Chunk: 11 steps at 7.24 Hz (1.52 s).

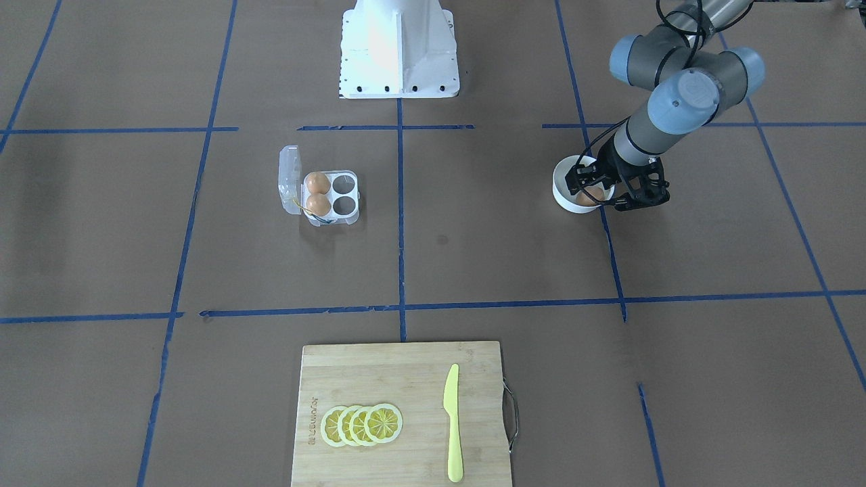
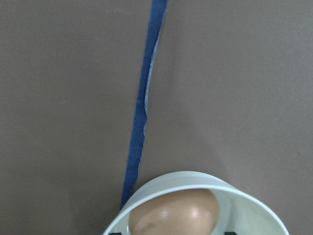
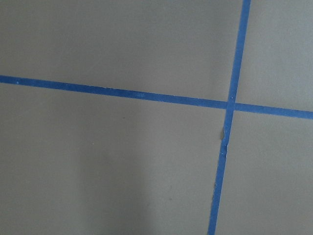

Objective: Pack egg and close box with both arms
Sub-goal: 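Close the left gripper around the brown egg inside the bowl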

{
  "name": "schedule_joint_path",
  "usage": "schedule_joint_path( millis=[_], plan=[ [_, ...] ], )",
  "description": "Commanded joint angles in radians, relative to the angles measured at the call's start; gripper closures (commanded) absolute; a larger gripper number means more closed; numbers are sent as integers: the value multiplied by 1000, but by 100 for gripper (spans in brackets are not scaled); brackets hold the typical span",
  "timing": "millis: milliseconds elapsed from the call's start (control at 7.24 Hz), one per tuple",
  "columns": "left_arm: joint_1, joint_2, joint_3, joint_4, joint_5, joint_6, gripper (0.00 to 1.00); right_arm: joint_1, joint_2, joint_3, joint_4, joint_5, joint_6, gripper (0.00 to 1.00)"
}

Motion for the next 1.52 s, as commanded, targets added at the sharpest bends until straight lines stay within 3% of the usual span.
schedule_joint_path(
  millis=[0,553,691,829,1106,1382],
  plan=[
    [0,-9,12,0,4,-3,25,0,0,-1,0,-1,0,0],
    [-6,-9,12,2,11,-3,27,0,2,2,2,-1,0,0],
    [-6,-10,12,3,57,-4,33,0,2,4,2,-1,0,0],
    [-6,-10,12,5,69,-4,46,0,2,5,2,-1,0,0],
    [-9,-10,12,8,70,-6,100,0,2,10,2,-1,0,0],
    [-12,-10,0,8,70,-6,100,0,2,12,2,1,-2,0]
  ],
)
